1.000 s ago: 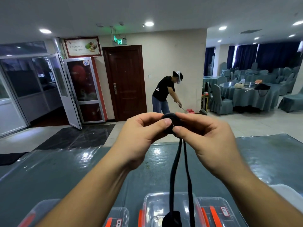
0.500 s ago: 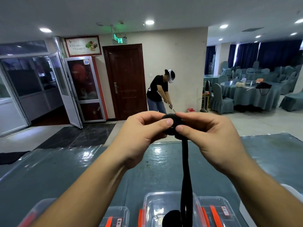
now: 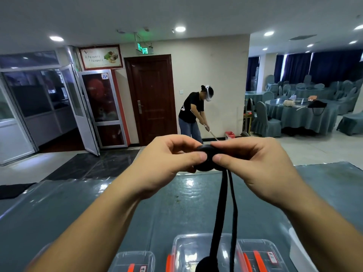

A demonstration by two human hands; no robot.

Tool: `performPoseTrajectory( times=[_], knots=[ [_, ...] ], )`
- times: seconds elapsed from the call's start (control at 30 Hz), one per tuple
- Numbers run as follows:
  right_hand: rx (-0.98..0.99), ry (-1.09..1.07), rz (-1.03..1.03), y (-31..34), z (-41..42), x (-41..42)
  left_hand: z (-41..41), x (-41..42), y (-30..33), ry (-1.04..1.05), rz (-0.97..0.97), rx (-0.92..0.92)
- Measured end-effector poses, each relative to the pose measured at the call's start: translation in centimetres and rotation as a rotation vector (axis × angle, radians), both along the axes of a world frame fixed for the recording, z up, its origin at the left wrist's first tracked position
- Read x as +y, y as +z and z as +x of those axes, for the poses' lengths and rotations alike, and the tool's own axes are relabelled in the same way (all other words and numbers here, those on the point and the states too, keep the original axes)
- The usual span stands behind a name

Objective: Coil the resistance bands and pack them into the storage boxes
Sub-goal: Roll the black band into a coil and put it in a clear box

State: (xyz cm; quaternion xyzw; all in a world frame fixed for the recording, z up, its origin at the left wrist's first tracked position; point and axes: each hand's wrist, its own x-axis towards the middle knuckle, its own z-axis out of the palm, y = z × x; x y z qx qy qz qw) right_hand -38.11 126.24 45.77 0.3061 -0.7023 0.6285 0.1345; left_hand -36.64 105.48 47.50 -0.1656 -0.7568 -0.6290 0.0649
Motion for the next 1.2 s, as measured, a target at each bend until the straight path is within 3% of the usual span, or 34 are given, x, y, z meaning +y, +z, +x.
performPoseTrajectory(
  times=[0.1,0.27,0.33,0.47,0.53,0.73,0.8,0.9,0.97,1.13,1.2],
  knots=[
    [0.037,0.01,0.178,0.8,-0.2,0.3,0.0,-0.3,0.6,-0.018,-0.139,0.003],
    [0.031,-0.033,-0.182,-0.3,-0.3,-1.0,-0.3,0.7,0.0,0.01,0.219,-0.007],
    [0.012,-0.04,-0.214,-0.6,-0.5,-1.0,-0.4,0.9,-0.5,0.019,0.242,-0.026],
    [0.04,0.011,0.117,0.2,-0.8,0.1,-0.4,0.1,0.0,-0.037,-0.043,-0.021],
    [0.039,0.031,0.176,0.5,-0.8,0.4,-0.4,-0.2,0.3,-0.044,-0.077,-0.015],
    [0.032,-0.053,-0.159,-0.9,-0.9,-0.6,-1.1,0.6,-0.4,-0.009,0.243,-0.013],
    [0.017,-0.06,-0.12,-1.2,-1.1,-0.3,-1.0,0.6,-0.6,-0.014,0.175,-0.016],
    [-0.007,0.01,0.063,-0.9,-1.1,0.2,-0.9,0.4,-0.2,-0.036,-0.089,0.007],
    [-0.013,0.012,0.084,-0.8,-1.3,0.2,-1.1,0.3,0.0,-0.011,-0.122,0.03],
    [-0.007,-0.019,-0.165,-1.5,-1.6,-0.7,-2.0,0.8,-0.7,-0.005,0.251,-0.002],
    [-0.027,-0.033,-0.18,-1.7,-1.7,-0.6,-2.2,0.9,-1.1,-0.016,0.283,-0.048]
  ],
)
